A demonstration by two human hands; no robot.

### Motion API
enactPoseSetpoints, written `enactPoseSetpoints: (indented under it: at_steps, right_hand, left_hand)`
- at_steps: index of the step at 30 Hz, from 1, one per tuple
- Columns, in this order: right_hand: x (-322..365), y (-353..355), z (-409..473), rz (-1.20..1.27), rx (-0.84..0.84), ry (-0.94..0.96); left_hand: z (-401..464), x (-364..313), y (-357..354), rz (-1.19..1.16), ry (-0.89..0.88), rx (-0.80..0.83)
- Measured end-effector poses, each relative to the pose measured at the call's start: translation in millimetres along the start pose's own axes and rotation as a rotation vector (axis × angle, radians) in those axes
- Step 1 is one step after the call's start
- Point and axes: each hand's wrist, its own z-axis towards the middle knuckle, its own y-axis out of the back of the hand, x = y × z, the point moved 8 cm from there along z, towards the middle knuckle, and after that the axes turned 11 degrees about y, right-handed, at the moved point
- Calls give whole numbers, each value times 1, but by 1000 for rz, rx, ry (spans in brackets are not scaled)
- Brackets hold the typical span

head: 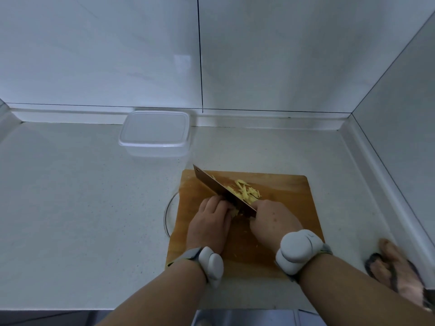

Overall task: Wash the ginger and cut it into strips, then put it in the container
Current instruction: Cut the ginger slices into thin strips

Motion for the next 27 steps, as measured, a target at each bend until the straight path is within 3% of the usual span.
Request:
enactPoseSetpoints:
  at_steps: [8,15,19,27]
  right_hand:
    - [-3,-6,1,-31,23,-52]
    - [-5,-7,-1,8,3,-76]
    - [2,2,-10,-37,-83,-107]
    - [3,3,-11,-26,-97,-115]
  left_hand:
    - [3,20,27,-290,230,-23]
    - [1,31,25,-132,268,263]
    - [-3,31,23,-91,290,286]
    - [1,28,17,-88,230,291]
